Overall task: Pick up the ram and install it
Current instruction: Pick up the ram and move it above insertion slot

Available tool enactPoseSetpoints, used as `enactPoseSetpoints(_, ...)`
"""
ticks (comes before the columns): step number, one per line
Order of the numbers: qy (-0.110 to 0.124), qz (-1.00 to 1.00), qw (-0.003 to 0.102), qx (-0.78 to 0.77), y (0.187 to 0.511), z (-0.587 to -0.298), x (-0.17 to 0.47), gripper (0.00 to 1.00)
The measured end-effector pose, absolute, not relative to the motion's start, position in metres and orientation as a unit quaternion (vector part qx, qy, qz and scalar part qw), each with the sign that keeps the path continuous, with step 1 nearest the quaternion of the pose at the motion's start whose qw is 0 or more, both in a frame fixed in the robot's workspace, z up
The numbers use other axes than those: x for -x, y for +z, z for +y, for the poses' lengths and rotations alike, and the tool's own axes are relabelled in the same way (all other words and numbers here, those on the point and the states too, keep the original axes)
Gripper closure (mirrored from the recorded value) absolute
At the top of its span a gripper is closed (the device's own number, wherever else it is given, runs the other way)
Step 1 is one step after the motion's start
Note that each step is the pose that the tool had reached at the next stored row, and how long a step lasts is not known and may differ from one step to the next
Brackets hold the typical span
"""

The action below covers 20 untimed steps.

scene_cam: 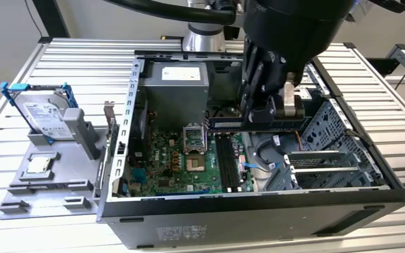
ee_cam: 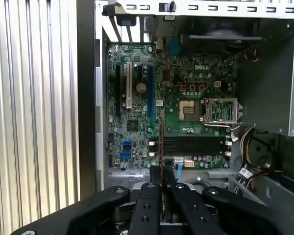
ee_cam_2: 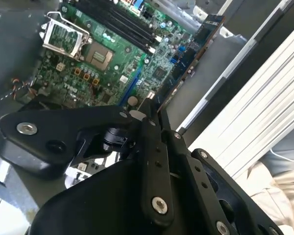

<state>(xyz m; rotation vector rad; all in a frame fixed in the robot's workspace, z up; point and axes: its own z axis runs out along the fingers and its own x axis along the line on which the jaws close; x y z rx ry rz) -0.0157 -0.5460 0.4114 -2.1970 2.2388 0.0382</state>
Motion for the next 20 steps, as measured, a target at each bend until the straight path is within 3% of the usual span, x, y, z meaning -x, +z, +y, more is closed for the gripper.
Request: enactPoseSetpoints(20, 0.012, 0.717, 0.002, 0.697, 0.405, -0.526, -0.019, 1.00)
